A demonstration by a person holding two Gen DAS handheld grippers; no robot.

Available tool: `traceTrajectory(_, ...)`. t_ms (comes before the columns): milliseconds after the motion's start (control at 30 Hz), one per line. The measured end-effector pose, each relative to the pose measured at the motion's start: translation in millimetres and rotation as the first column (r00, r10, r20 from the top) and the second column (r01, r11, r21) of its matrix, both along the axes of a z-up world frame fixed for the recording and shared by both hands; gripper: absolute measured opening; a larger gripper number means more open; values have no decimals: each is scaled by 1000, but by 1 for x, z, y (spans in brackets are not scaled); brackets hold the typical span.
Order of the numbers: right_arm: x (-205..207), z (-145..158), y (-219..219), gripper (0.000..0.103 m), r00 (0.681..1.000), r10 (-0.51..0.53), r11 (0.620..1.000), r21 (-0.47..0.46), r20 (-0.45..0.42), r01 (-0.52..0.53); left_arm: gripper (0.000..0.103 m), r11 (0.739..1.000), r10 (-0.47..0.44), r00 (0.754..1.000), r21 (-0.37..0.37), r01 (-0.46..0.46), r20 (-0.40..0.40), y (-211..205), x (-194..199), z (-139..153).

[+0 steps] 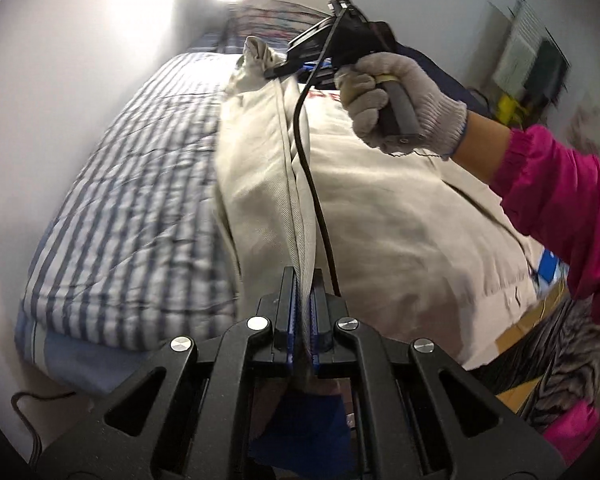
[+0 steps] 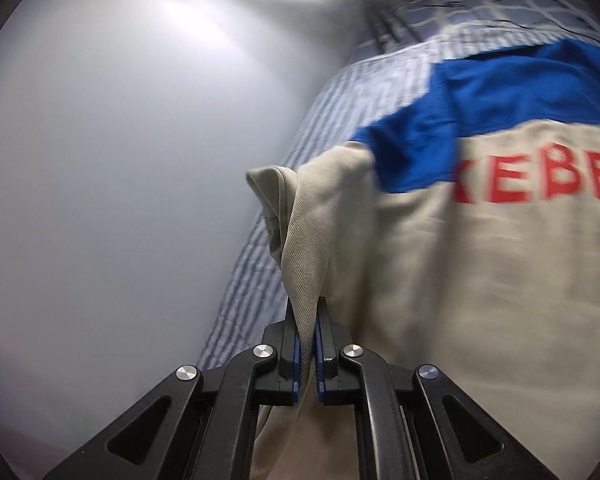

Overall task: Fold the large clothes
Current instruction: 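Fold the held side edge inward over the jacket back, then open the right tool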

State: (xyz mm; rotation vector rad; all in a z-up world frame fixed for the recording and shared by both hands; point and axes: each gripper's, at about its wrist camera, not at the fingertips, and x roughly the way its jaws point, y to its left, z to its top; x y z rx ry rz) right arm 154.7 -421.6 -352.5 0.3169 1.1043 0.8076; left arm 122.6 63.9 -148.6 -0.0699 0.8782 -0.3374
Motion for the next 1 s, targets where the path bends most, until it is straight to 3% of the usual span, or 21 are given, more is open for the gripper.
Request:
traceTrajectory(167,4,-25,-27,3,997,-60,998,-38,-44,58,3,998,-63,997,23,64,-39,-41,3,-16)
traceTrajectory(400,17,-62,-28,4,994,-84,981,-182,-66,71,4,996,-81,988,24,85,-128,-72,8,-57)
traceTrajectory(467,17,-66,-33,3,992,-97,982,-169,-80,83,9,995,-90,987,16,93,-134,-82,4,-66)
traceTrajectory(533,16,-58,-40,22,992,-107,981,-167,-68,94,12,994,-98,988,31,102,-121,-87,-3,-65)
traceTrajectory(600,9,-41,-52,33,993,-105,983,-154,-45,97,12,993,-112,987,13,114,-111,-86,-11,-59)
traceTrajectory(800,-34,28,-107,36,996,-82,996,-40,24,83,12,992,-129,990,-19,128,-65,-58,-63,-26)
traceTrajectory(1000,-111,85,-151,40,993,-21,999,28,117,18,12,999,-41,999,-28,41,-18,-8,-103,-4)
